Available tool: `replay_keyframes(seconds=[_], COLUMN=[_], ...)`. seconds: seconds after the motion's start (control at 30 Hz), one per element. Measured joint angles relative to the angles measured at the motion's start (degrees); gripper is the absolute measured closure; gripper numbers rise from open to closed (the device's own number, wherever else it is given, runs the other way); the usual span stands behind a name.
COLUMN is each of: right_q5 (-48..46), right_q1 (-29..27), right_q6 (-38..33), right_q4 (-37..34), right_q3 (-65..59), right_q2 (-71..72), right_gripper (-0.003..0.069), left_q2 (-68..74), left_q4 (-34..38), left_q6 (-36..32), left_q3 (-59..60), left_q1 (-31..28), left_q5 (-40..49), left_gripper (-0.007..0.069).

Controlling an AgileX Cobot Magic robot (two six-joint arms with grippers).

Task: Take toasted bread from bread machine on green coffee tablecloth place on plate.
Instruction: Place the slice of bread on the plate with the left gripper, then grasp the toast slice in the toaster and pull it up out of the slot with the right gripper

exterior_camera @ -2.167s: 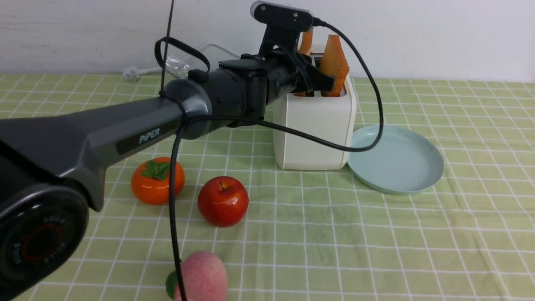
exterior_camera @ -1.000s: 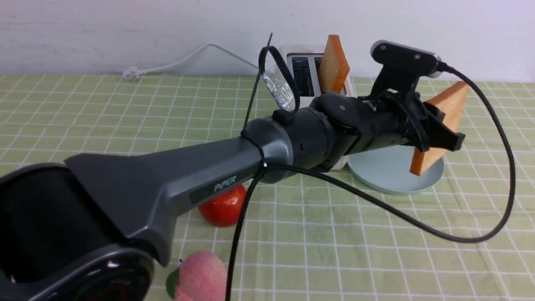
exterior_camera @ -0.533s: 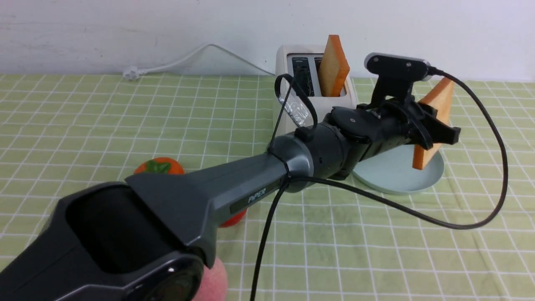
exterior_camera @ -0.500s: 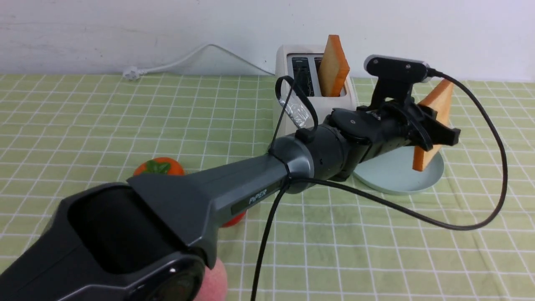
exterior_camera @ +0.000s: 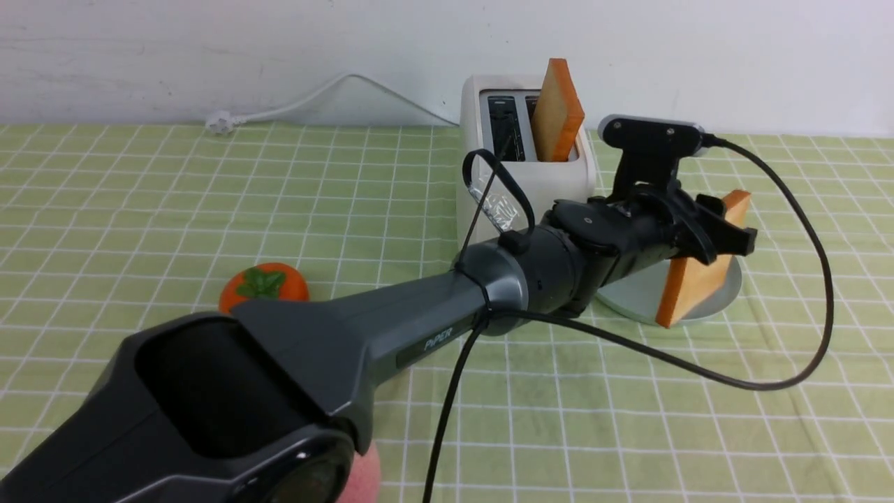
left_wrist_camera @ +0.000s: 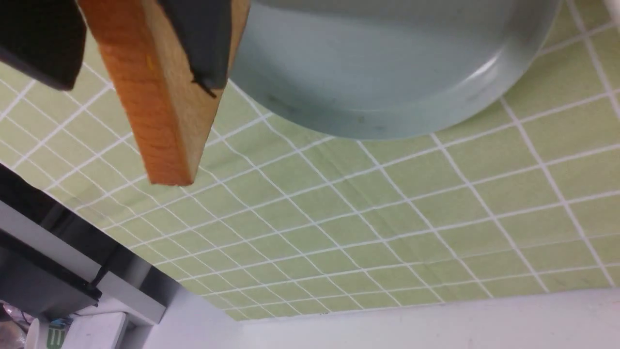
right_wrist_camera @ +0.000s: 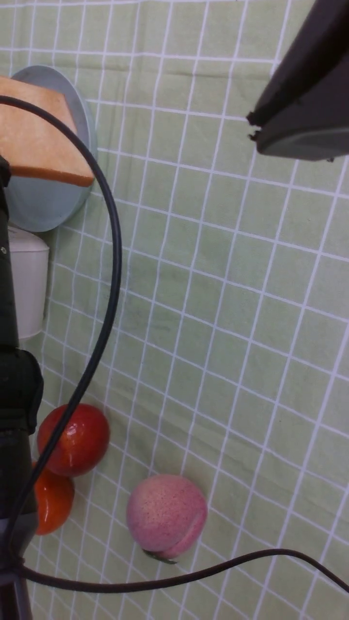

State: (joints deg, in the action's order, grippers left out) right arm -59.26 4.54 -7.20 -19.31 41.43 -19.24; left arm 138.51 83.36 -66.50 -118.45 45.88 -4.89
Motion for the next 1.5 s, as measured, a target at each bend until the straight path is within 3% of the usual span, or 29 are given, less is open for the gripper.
replay_keyframes(seconds=[0.17,0.43,0.6,0.63,0.73,0.77,0.83,1.03,1.17,1.33,1.5], right_q5=[0.0,0.1,0.9,1.3,1.5,1.5,1.5,1.6,2.2,9.2,15.2], right_q1=[0.0,0.0,0.0,0.0,0.0,0.0,0.0,0.0,0.0,0.0,0.0], right_q6=[-0.9,-3.4,-4.0,-4.0,-4.0,-4.0,-4.0,-2.3,-1.9,-3.8,-14.8], right_q4=[0.0,-1.3,-1.3,-1.3,-1.3,-1.3,-1.3,-1.3,-1.3,-5.1,-15.9], right_q3=[0.0,0.0,0.0,0.0,0.0,0.0,0.0,0.0,0.0,0.1,6.5], right_q2=[0.0,0.0,0.0,0.0,0.0,0.0,0.0,-2.6,-6.3,-14.9,-29.8], right_gripper=[0.0659,0.0657,0.0655,0.0655,0.0655,0.0655,0.0655,0.0655,0.0655,0.0655,0.0653], left_q2=[-0.2,-1.5,-5.1,-6.8,-12.3,-13.2,-18.9,-31.2,-38.7,-56.4,-73.8], left_q4=[0.2,1.1,5.7,8.5,14.9,15.1,16.8,18.1,18.9,19.1,19.0], left_q6=[-0.3,-7.5,-11.3,-13.2,-22.0,-22.0,-31.0,-41.9,-42.0,-37.3,-31.5], left_q3=[0.0,0.0,-0.1,-0.1,1.0,1.0,4.3,17.1,26.6,44.4,60.7], left_q1=[0.0,0.0,0.1,0.4,2.4,2.7,6.1,11.6,11.7,11.4,11.4], left_q5=[-3.0,-4.2,-6.1,-7.3,-14.3,-14.9,-23.1,-37.4,-40.1,-40.0,-33.4], left_gripper=[0.0178,0.0197,0.0308,0.0362,0.0505,0.0515,0.0626,0.0638,0.0638,0.0638,0.0638])
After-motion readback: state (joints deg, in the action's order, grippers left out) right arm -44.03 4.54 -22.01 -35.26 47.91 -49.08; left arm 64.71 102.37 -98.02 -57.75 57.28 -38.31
